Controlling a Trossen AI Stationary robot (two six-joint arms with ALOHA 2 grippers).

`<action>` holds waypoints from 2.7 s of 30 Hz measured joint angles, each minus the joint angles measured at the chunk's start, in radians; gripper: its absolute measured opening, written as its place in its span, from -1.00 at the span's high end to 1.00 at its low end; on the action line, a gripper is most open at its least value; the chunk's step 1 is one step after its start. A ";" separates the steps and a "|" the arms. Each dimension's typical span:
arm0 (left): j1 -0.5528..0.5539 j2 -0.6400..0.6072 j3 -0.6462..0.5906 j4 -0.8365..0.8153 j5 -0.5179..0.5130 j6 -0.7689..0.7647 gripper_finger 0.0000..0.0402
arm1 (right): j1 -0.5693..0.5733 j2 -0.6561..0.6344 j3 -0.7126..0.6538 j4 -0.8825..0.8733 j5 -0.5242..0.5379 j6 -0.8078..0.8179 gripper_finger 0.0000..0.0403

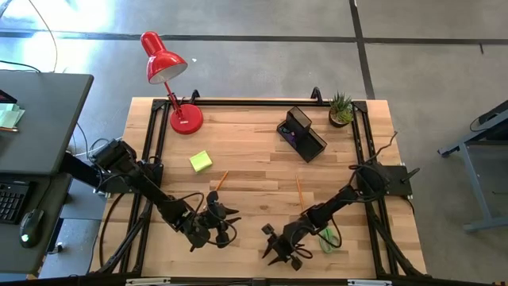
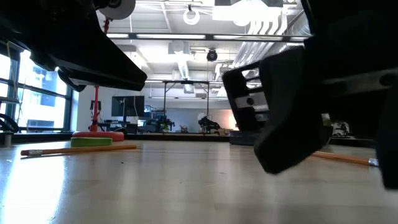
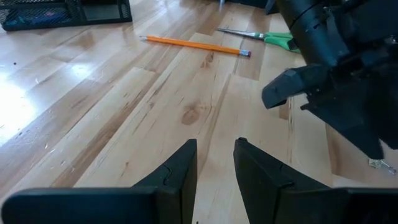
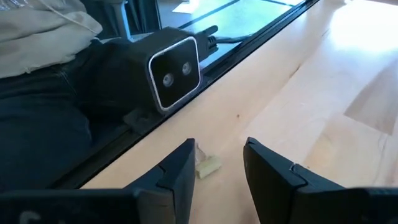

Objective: Pick and place office supplies into organizer
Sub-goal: Put the light green binder clip into the black desk organizer

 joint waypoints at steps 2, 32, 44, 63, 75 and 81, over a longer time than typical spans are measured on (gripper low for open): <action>0.000 0.000 0.000 0.000 0.000 0.000 0.54 | 0.000 0.016 0.038 -0.017 -0.028 -0.004 0.36; 0.000 0.000 0.000 -0.002 0.026 0.000 0.54 | -0.034 0.103 0.140 -0.119 -0.192 0.002 0.36; 0.000 0.000 0.000 -0.002 0.018 0.000 0.54 | -0.040 0.104 0.139 -0.115 -0.152 -0.036 0.59; 0.000 0.000 0.000 -0.002 0.019 0.000 0.54 | -0.094 0.101 0.142 -0.182 -0.131 0.003 0.99; 0.000 0.000 0.000 -0.003 0.022 0.000 0.54 | -0.164 -0.023 0.137 -0.426 -0.024 -0.023 0.99; 0.000 0.000 0.000 -0.009 0.025 0.000 0.54 | -0.185 -0.127 0.135 -0.676 0.166 -0.064 0.99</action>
